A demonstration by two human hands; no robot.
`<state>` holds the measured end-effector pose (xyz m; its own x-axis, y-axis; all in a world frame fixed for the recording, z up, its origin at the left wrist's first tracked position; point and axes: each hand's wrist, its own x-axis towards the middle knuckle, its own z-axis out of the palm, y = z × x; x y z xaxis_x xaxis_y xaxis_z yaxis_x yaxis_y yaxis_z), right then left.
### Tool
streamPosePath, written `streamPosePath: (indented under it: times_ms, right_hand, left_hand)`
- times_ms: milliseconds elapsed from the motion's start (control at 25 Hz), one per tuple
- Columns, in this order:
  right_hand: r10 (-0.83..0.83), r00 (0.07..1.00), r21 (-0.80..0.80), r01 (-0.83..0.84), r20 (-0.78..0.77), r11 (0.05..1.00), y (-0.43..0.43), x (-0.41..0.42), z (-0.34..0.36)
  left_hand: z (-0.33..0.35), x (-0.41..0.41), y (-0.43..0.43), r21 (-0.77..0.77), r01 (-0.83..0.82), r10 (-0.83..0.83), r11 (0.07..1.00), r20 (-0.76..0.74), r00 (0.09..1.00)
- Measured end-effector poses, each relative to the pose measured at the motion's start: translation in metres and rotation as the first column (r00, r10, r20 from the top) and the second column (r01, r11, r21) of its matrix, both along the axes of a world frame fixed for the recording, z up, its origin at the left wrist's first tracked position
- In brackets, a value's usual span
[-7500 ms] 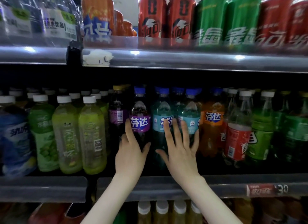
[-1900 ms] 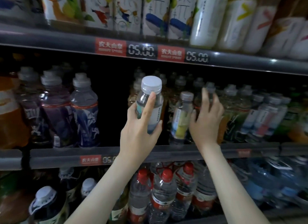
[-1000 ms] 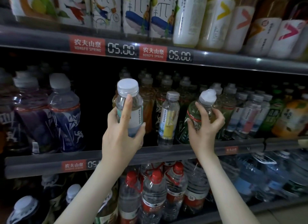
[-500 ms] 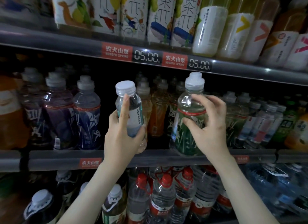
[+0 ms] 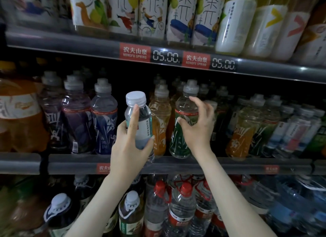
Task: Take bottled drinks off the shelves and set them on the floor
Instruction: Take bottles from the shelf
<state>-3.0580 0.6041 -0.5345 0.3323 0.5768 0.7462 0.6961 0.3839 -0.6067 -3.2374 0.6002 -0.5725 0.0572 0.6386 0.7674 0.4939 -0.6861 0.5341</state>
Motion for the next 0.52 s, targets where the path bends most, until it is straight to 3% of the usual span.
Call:
streamPosePath:
  times_ms: [120, 200, 360, 520]
  right_hand:
    - [-0.013, 0.996, 0.145, 0.000, 0.091, 0.989, -0.017, 0.005, -0.002]
    - [0.015, 0.995, 0.152, -0.030, 0.102, 0.988, -0.039, 0.014, -0.003]
    - [0.100, 0.995, -0.054, -0.100, 0.003, 0.994, -0.089, 0.042, -0.028]
    - [0.001, 0.997, -0.296, -0.025, -0.080, 0.955, -0.130, 0.083, -0.101]
  left_hand:
    - [-0.005, 0.004, -0.005, 0.000, 0.018, -0.018, 1.000, -0.012, 1.000]
    - [-0.011, 0.011, -0.013, 0.006, 0.039, -0.038, 0.999, -0.007, 0.999]
    - [-0.045, 0.043, -0.044, -0.051, 0.169, -0.171, 0.984, -0.043, 0.984]
    - [-0.108, 0.092, -0.075, -0.233, 0.339, -0.371, 0.911, -0.112, 0.922]
